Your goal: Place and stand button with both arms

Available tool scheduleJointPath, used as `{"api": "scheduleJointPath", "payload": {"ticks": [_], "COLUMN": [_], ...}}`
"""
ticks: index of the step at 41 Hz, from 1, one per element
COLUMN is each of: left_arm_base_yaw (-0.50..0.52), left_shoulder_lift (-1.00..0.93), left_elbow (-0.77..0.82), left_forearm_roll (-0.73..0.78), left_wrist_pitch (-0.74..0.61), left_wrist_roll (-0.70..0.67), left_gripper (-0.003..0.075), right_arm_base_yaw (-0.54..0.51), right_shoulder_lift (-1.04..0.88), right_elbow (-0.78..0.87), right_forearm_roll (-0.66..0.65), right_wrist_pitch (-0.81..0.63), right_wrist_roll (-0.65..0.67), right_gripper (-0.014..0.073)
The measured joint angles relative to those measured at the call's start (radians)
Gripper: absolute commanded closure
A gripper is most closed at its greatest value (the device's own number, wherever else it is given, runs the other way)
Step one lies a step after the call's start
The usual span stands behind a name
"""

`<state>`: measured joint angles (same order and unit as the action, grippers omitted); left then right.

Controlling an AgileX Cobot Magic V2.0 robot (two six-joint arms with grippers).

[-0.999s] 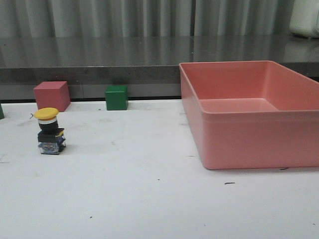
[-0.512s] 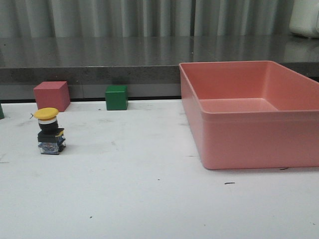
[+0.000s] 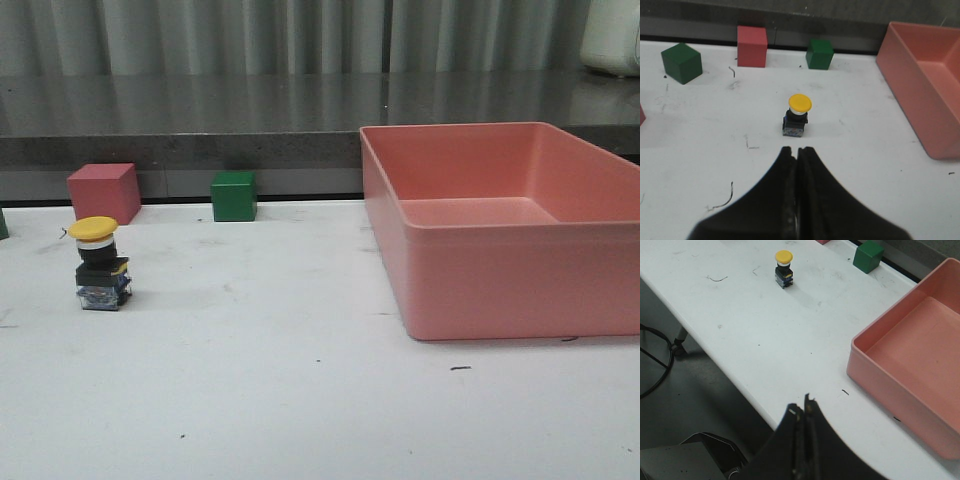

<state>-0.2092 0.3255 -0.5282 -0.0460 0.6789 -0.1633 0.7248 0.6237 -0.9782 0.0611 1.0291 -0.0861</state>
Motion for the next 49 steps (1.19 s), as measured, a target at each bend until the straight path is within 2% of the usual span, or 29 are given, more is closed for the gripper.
{"api": "scheduleJointPath", "payload": {"ticks": [4, 7, 18, 25, 49], "left_arm_base_yaw": [0.070, 0.097, 0.112, 0.112, 0.136], "left_shoulder_lift": [-0.096, -0.157, -0.279, -0.286, -0.328], "left_elbow": [0.125, 0.208, 0.471, 0.536, 0.536], "left_forearm_roll": [-0.127, -0.149, -0.129, -0.126, -0.032], "left_wrist_pitch": [-0.127, -0.208, -0.514, -0.645, -0.637], "left_wrist_roll": [0.150, 0.197, 0.226, 0.227, 0.194], "left_gripper": [0.0740, 0.0740, 0.0740, 0.0740, 0.0740], "right_arm_base_yaw": [0.000, 0.000, 0.000, 0.000, 0.000], "right_shoulder_lift": [0.000, 0.000, 0.000, 0.000, 0.002], "right_elbow": [0.000, 0.000, 0.000, 0.000, 0.000], "right_forearm_roll": [0.000, 0.000, 0.000, 0.000, 0.002], "right_wrist_pitch": [0.000, 0.000, 0.000, 0.000, 0.000], "right_wrist_roll": [0.000, 0.000, 0.000, 0.000, 0.000], "right_gripper": [0.0662, 0.0662, 0.0662, 0.0662, 0.0662]}}
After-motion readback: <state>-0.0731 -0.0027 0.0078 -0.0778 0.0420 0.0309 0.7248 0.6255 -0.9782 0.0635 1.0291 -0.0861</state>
